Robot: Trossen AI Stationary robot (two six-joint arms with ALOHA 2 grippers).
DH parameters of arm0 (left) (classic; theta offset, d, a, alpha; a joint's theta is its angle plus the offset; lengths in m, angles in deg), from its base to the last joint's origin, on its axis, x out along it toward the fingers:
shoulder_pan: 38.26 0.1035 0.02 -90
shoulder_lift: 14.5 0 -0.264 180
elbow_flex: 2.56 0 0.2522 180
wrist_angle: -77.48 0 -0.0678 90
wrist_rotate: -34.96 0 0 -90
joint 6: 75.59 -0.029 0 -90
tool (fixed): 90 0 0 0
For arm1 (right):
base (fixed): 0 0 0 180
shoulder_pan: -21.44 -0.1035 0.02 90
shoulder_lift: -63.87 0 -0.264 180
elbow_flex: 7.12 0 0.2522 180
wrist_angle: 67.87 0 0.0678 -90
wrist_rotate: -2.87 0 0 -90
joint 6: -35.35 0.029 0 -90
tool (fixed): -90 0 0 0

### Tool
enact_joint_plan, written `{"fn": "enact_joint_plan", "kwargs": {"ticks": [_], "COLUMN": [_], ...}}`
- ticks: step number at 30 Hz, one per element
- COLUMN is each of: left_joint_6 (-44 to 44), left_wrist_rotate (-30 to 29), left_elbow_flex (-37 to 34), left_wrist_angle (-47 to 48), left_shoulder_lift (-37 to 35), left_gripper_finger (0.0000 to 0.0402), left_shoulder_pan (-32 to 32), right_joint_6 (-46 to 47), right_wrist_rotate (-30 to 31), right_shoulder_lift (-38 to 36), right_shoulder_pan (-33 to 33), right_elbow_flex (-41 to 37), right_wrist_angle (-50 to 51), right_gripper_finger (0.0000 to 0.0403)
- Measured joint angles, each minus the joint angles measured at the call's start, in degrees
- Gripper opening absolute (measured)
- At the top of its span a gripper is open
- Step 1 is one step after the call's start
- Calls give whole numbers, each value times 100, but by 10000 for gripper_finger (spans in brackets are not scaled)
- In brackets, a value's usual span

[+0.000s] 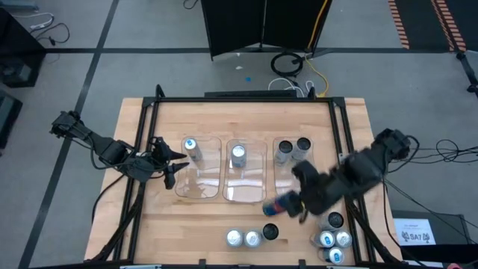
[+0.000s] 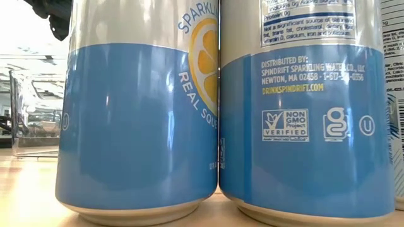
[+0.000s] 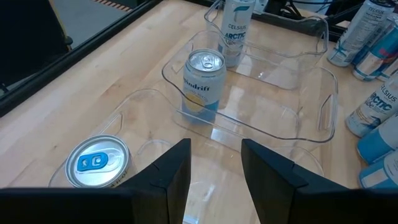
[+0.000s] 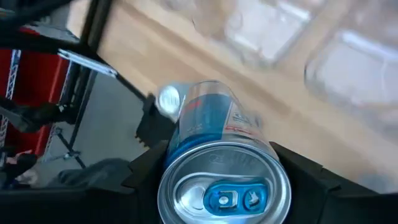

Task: Sort soda cans
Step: Put the top blue soda can into the left transparent bin

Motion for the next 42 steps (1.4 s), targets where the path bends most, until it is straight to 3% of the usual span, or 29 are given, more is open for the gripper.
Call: {"fn": "enact_joint_plan", "kwargs": {"ticks": [6, 10, 18, 26, 32, 42], "left_joint_6": [-1, -2, -1, 4, 7, 9], "left_wrist_rotate": [0, 0, 0, 1, 15, 20], "left_elbow_flex": [0, 1, 0, 0, 0, 0], "left_wrist_angle": [-1, 0, -4, -4, -4, -7], "left_shoulder_lift": [0, 0, -1, -1, 0, 0], "left_gripper_finger": [151, 151, 151, 151, 151, 151], "left_shoulder_pan": [2, 1, 1, 0, 1, 2], "right_joint_6": [2020, 2420, 2472, 2818, 2907, 3057], "right_wrist_rotate": [-249, -337, -1194, -833, -892, -884], "right_shoulder_lift": [339, 571, 994, 1028, 1028, 1017], "right_shoulder_pan": [-710, -901, -848, -822, -757, -757], "right_elbow_flex": [1, -171, -1058, -2217, -2935, -3084], "right_wrist_angle": [777, 724, 733, -362, -915, -1031], "right_gripper_finger": [219, 219, 219, 219, 227, 272]}}
